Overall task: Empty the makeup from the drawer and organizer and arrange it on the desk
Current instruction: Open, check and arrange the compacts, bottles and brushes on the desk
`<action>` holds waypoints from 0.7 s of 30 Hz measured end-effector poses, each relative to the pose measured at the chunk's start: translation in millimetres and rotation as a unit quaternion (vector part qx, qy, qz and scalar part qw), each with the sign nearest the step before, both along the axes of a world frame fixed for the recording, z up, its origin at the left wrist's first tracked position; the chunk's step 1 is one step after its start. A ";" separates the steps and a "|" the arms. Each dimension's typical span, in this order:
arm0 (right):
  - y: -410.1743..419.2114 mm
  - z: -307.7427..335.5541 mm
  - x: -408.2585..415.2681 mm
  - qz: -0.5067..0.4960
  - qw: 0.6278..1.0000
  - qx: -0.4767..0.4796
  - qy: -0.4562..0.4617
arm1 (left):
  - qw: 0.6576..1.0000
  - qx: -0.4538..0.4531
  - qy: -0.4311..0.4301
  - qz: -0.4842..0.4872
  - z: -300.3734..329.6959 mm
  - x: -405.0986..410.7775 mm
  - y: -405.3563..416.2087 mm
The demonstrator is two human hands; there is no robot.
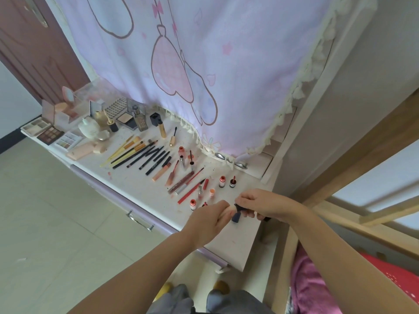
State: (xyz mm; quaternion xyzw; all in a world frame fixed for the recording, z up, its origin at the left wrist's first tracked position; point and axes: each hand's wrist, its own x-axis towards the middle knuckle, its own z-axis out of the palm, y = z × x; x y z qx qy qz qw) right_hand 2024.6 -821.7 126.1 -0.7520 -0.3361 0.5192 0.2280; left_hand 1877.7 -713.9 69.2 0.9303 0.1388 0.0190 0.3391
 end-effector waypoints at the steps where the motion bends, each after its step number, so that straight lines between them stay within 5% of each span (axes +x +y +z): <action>1: -1.5 0.7 1.3 0.006 1.000 0.007 0.003 | 1.000 0.000 0.001 0.001 -0.9 -0.8 0.1; 21: -6.2 0.2 11.8 -0.047 0.998 0.026 0.038 | 0.999 -0.018 0.026 0.014 1.8 -2.0 3.0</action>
